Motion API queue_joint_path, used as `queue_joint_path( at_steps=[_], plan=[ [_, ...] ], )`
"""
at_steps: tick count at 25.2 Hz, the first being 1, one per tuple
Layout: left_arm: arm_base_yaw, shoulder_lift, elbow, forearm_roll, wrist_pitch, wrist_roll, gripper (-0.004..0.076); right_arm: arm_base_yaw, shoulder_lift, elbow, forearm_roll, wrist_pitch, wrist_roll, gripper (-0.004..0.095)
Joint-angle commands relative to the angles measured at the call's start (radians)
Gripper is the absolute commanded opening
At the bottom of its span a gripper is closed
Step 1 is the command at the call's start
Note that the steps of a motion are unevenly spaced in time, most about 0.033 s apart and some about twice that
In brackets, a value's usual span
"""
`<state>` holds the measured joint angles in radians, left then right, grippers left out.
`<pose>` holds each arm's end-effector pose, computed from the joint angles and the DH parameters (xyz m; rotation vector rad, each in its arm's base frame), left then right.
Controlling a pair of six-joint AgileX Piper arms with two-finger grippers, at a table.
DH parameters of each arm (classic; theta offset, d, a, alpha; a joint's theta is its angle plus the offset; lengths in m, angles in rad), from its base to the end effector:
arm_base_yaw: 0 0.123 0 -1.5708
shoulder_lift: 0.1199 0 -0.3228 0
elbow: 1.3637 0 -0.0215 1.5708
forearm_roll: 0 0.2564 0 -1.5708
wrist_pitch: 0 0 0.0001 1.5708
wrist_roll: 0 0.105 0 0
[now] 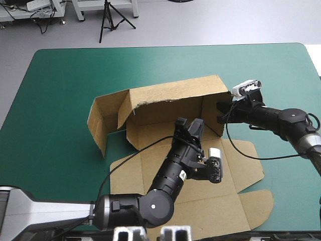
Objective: Fold the box
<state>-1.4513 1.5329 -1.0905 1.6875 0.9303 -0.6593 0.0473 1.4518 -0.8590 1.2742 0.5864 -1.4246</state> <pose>0.1232 -0.3241 0.3631 1.3417 1.0803 0.5556 0.3003 0.0699 0.2832 -0.5634 2.1244 0.5414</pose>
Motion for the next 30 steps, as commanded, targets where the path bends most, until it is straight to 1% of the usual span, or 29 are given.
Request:
queue_joint_path(
  at_steps=[1, 3, 5, 7, 8, 10, 12, 14, 15, 18, 21, 24, 27, 30],
  plan=[
    [0.008, -0.11, -0.069, 0.09, 0.055, -0.059, -0.0004, 0.015, -0.004, -0.013, -0.052, 0.045, 0.055, -0.001],
    [0.053, -0.168, -0.11, 0.029, 0.021, -0.061, -0.0004, 0.015, -0.004, -0.036, -0.087, 0.045, 0.11, -0.0008],
    [0.157, -0.238, -0.159, -0.071, -0.032, -0.061, -0.0004, 0.015, -0.006, -0.083, -0.178, 0.05, 0.205, -0.0008],
    [0.296, -0.302, -0.194, -0.178, -0.109, -0.061, -0.0004, 0.015, -0.006, -0.144, -0.29, 0.072, 0.324, -0.0005],
    [0.383, -0.332, -0.199, -0.217, -0.149, -0.061, -0.0004, 0.015, -0.006, -0.187, -0.353, 0.103, 0.398, -0.0005],
    [0.479, -0.357, -0.205, -0.263, -0.172, -0.059, -0.0004, 0.015, -0.006, -0.244, -0.428, 0.15, 0.488, -0.0005],
    [0.643, -0.381, -0.206, -0.344, -0.201, -0.052, -0.0001, 0.015, -0.006, -0.333, -0.533, 0.251, 0.629, -0.0005],
    [0.74, -0.387, -0.206, -0.405, -0.216, -0.052, -0.0001, 0.015, -0.004, -0.392, -0.598, 0.318, 0.711, -0.0005],
    [0.801, -0.388, -0.206, -0.449, -0.229, -0.049, -0.0001, 0.015, -0.002, -0.424, -0.635, 0.375, 0.767, -0.0005],
    [0.936, -0.388, -0.206, -0.577, -0.281, 0.007, -0.0001, 0.015, 0.0, -0.492, -0.695, 0.455, 0.84, -0.0005],
    [1.045, -0.388, -0.206, -0.731, -0.316, 0.081, -0.0001, 0.015, 0.009, -0.524, -0.727, 0.486, 0.882, -0.0005],
    [1.148, -0.385, -0.206, -0.882, -0.316, 0.171, -0.0001, 0.015, 0.061, -0.537, -0.742, 0.523, 0.899, -0.0005],
    [1.212, -0.381, -0.206, -1.049, -0.305, 0.313, -0.0001, 0.015, 0.122, -0.539, -0.749, 0.526, 0.901, -0.0005],
    [1.251, -0.375, -0.206, -1.146, -0.301, 0.401, -0.0001, 0.015, 0.183, -0.539, -0.746, 0.486, 0.901, -0.0005]
  ],
)
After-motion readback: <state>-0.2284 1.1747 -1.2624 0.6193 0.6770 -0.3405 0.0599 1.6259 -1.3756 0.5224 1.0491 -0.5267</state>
